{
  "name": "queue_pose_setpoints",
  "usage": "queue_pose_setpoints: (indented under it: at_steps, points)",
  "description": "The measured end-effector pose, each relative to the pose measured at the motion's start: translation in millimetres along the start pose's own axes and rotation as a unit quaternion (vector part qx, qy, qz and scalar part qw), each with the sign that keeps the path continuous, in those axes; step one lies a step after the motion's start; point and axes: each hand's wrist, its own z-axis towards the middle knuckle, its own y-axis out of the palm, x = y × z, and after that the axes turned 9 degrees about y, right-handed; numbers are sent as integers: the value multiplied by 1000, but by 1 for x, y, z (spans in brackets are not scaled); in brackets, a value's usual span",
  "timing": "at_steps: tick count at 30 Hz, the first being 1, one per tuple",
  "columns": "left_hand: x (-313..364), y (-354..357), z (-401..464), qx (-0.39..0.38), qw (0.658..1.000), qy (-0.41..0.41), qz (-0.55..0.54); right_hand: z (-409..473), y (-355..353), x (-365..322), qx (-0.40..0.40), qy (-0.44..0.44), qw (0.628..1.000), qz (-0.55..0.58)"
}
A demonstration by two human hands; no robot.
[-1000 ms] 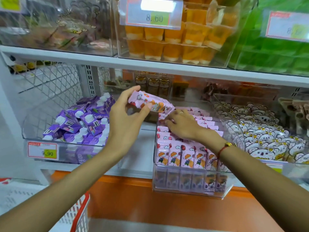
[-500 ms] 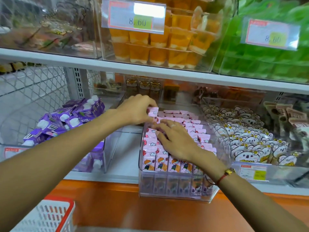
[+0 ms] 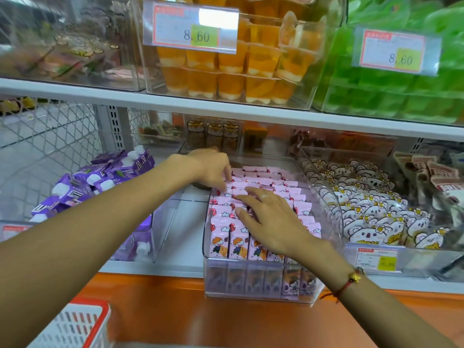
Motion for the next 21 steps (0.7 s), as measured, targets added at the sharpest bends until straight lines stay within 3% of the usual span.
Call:
queue_pose_setpoints:
  at_steps: [2, 5, 8, 11, 15, 19, 21]
  points:
    - [5, 1, 4, -27, 999, -18, 12, -1, 0, 0, 2, 0, 1000, 1]
    - [11, 2, 5, -6, 999, -32, 37, -2, 1, 0, 6, 2, 1000, 0]
    - [7, 5, -3, 67, 997, -32, 10, -2, 1, 1, 6, 2, 1000, -4]
    - [3, 12, -16, 191, 972, -60, -127, -3, 0, 1, 3, 3, 1000, -6]
    - [15, 21, -40, 373, 867, -103, -314, -1, -1, 0, -15, 2, 1000, -3]
    - [42, 26, -69, 522, 741, -107, -409, 2, -6, 1, -23, 5, 1000, 9]
    - [57, 25, -83, 565, 695, -107, -432, 0, -11, -1, -22, 8, 1000, 15]
